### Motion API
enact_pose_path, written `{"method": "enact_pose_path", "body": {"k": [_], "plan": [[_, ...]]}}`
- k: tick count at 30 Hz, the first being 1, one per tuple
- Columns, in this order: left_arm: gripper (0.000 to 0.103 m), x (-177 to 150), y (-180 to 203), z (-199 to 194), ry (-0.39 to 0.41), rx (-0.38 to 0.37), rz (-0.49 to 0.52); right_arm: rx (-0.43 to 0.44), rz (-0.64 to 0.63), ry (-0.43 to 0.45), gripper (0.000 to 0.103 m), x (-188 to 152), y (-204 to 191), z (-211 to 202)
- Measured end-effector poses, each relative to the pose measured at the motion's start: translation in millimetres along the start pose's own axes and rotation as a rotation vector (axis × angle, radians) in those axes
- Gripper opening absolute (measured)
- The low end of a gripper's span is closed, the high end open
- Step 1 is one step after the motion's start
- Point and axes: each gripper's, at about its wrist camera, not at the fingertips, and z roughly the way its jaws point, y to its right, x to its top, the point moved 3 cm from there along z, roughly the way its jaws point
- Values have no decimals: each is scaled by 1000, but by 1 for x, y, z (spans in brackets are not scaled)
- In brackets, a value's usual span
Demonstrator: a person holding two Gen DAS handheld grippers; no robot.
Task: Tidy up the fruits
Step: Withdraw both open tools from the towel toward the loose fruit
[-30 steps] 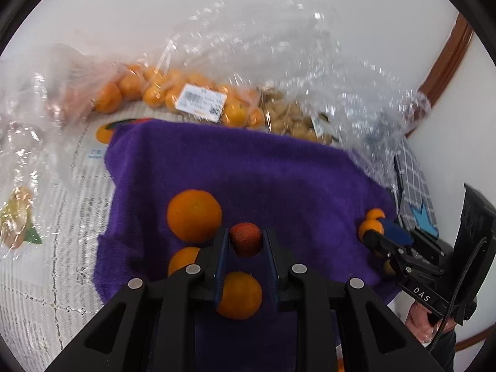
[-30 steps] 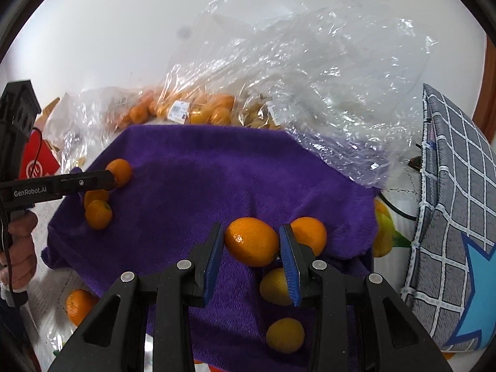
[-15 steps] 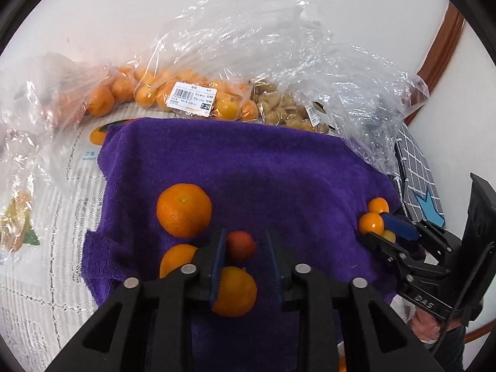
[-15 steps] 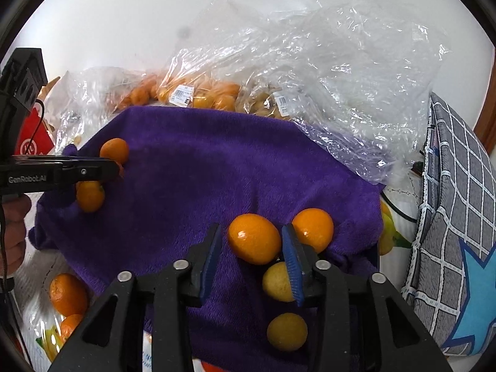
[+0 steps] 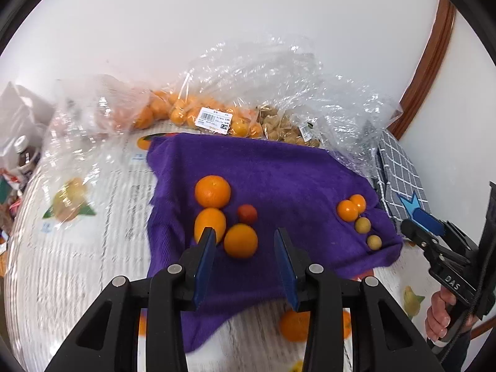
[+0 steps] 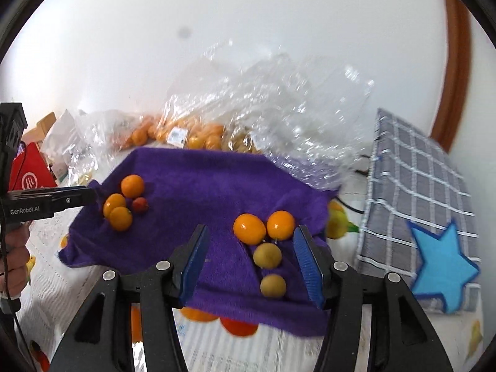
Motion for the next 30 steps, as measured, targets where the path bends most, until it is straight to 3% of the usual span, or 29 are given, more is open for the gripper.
{"method": "enact_pose_path", "body": {"k": [8, 17, 22, 25, 30], "plan": [[37, -30, 11, -46, 50, 29, 7, -54, 29, 75, 56, -25, -4, -66], [37, -71, 9, -65, 56, 62, -3, -13, 132, 31, 56, -67, -1, -100], [37, -91, -8, -57, 52, 81, -7, 2, 130, 0, 56, -89, -7, -96], [37, -101, -20, -44, 9, 104, 0, 41, 140, -33, 56, -98, -15, -82], [37, -110, -38, -37, 2, 131, 8, 102, 139, -67, 56, -105, -38, -56]]}}
